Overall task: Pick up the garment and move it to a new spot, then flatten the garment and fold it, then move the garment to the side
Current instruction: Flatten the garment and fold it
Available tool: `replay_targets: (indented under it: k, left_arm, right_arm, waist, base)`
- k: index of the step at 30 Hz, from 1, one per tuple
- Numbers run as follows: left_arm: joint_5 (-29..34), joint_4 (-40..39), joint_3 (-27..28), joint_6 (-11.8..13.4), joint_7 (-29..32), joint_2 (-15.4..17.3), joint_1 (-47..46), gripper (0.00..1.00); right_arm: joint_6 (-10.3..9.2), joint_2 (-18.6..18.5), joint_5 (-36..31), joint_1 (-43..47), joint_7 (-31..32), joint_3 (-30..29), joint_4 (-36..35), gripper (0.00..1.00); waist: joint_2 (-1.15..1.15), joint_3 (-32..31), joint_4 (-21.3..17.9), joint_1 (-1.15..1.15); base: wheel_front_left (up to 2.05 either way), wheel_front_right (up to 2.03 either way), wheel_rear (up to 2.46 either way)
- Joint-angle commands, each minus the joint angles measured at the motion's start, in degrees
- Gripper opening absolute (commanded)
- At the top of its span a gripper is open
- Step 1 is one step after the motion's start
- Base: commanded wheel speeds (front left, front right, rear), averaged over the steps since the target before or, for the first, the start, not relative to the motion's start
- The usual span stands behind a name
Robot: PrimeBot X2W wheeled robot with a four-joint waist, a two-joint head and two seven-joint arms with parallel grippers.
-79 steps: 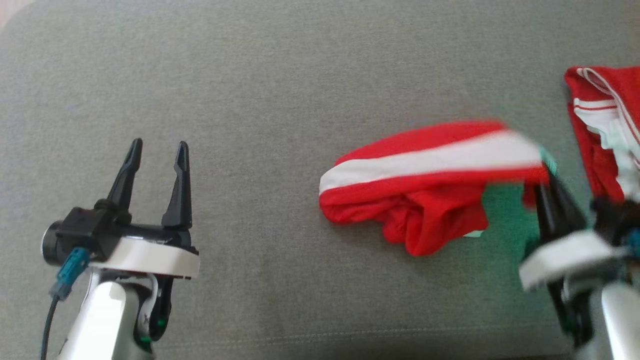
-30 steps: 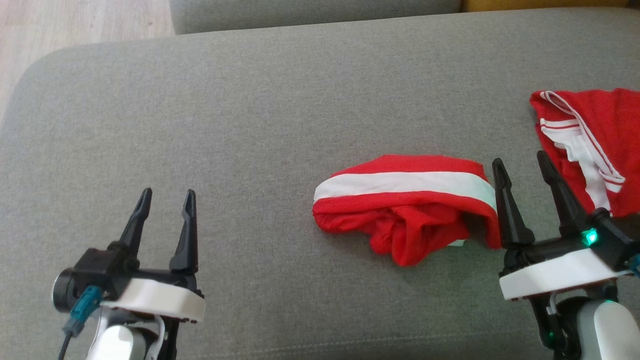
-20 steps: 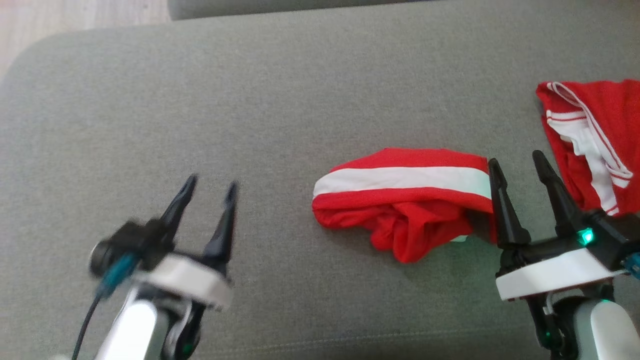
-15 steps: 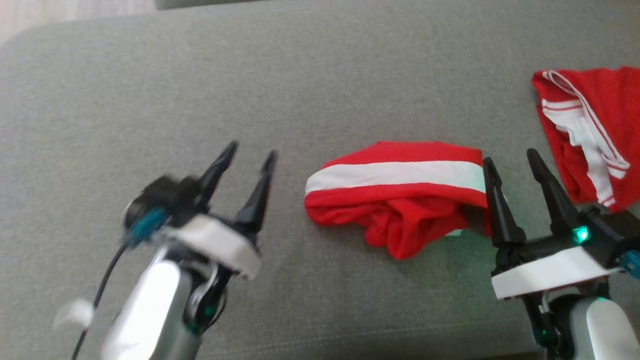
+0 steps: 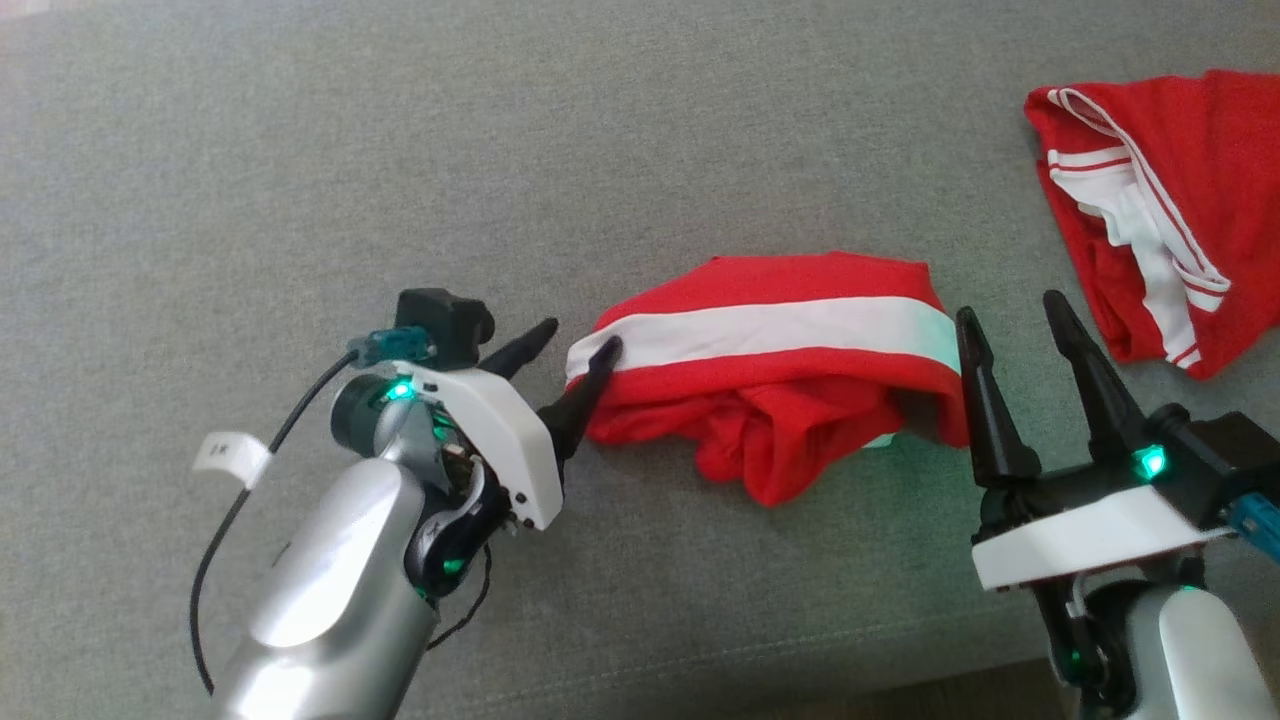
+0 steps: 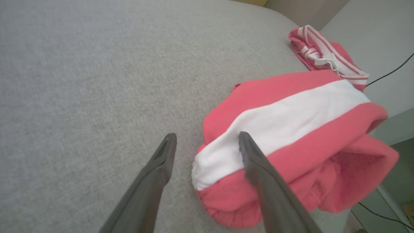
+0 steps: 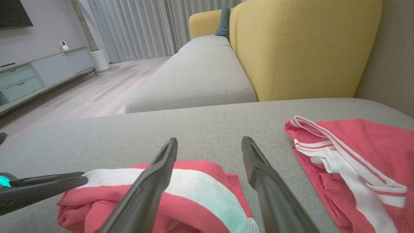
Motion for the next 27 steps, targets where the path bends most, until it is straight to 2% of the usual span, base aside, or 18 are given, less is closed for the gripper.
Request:
replay_targets:
  k: [1, 7, 8, 9, 10, 11, 17, 27]
  left_arm:
    - [-0.3, -1.5, 1.5, -0.1, 0.2, 0.8, -2.2, 1.0]
    - [-2.2, -0.6, -0.4, -0.3, 2.0, 1.6, -2.9, 1.0]
    - [-2.2, -0.6, -0.7, -0.3, 2.1, 1.8, -2.9, 0.93]
    - [-2.3, -0.6, -0.9, -0.3, 2.1, 2.0, -3.0, 0.44]
    - [-2.5, -0.6, -1.2, -0.3, 2.0, 2.1, -3.0, 0.03]
    - [-2.6, -0.6, -1.4, -0.3, 1.9, 2.2, -3.1, 0.0]
    - [-2.5, -0.7, -2.2, -0.4, 0.7, 2.8, -3.4, 0.0]
    - [-1.9, -1.2, -3.0, -0.1, -0.5, 2.9, -3.6, 0.0]
  right_arm:
    - [-0.05, 0.1, -0.1, -2.3, -0.6, 1.1, -1.7, 1.0]
    - [-0.05, 0.3, 0.0, -2.5, -0.7, 1.1, -1.2, 1.0]
    - [-0.05, 0.3, -0.1, -2.5, -0.8, 1.0, -1.1, 1.0]
    - [-0.05, 0.3, -0.1, -2.6, -0.8, 1.0, -1.1, 1.0]
    - [-0.05, 0.4, -0.1, -2.6, -0.8, 1.0, -1.1, 1.0]
    - [-0.05, 0.4, -0.1, -2.7, -0.8, 1.0, -1.0, 1.0]
    - [-0.05, 0.1, -0.9, -2.3, 0.1, 0.4, 0.3, 1.0]
    - [-0.05, -3.9, -0.5, 0.5, 3.1, 0.9, 9.9, 1.0]
  waist:
    - [0.0, 0.1, 0.0, 0.0]
    - [0.0, 0.2, 0.1, 0.0]
    - [0.0, 0.2, 0.1, 0.0]
    - [0.0, 0.2, 0.1, 0.0]
    - [0.0, 0.2, 0.2, 0.0]
    - [0.0, 0.2, 0.2, 0.0]
    - [0.0, 0.1, 0.3, 0.0]
    - [0.0, 1.1, 1.0, 0.0]
  base:
    - [0.0, 0.0, 0.0]
    - [0.0, 0.0, 0.0]
    - [0.0, 0.0, 0.0]
    - [0.0, 0.0, 0.0]
    - [0.0, 0.0, 0.0]
    - [0.0, 0.0, 0.0]
    - [0.0, 0.0, 0.0]
    - [0.0, 0.0, 0.0]
